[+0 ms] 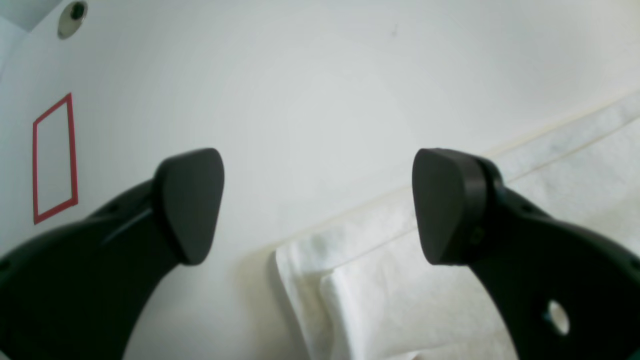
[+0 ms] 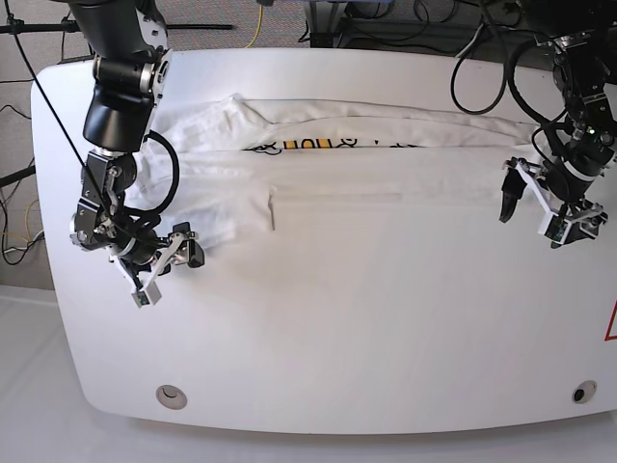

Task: Fold the T-shirt properly
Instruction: 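Move both grippers to the folded edge and grasp it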

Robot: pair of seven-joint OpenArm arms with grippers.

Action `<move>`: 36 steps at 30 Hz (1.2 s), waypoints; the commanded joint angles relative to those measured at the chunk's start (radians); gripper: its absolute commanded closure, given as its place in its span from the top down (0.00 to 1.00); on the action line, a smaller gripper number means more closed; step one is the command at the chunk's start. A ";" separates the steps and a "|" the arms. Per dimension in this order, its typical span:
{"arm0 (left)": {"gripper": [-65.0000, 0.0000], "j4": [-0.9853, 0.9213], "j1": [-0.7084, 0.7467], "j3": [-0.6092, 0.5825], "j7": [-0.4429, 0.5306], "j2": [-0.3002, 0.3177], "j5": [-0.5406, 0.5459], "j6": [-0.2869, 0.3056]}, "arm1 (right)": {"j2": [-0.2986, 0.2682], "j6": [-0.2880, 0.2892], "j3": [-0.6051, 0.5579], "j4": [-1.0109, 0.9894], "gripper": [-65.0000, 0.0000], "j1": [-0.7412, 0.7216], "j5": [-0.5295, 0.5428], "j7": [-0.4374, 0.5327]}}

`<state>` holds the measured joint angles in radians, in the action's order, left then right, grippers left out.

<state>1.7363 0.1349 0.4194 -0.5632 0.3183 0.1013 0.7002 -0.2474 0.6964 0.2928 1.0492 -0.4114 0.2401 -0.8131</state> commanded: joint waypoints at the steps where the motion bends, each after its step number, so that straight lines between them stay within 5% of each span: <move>1: 0.85 0.013 -0.011 0.005 0.018 0.014 0.011 -0.002 | -0.018 0.002 -0.003 -0.004 0.66 -0.034 0.018 0.041; 12: 0.86 0.014 -0.008 0.003 0.022 0.012 0.022 -0.002 | -0.016 0.002 -0.007 -0.093 0.67 -0.005 0.024 0.133; 24: 0.86 0.015 -0.008 0.001 0.018 0.016 0.027 -0.002 | -0.009 0.002 -0.007 -0.076 0.65 0.034 0.030 0.109; 32: 0.86 0.011 0.001 -0.002 0.021 0.015 0.023 -0.002 | -0.002 0.002 -0.011 -0.073 0.34 0.033 0.030 0.130; 36: 0.86 0.013 0.001 -0.001 0.021 0.017 0.024 -0.002 | -0.001 0.002 -0.015 -0.070 0.39 0.022 0.036 0.114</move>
<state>1.7332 0.1486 0.4114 -0.5610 0.3191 0.1123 0.7040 -0.2405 0.6964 0.2794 0.9634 -0.3637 0.2699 -0.6861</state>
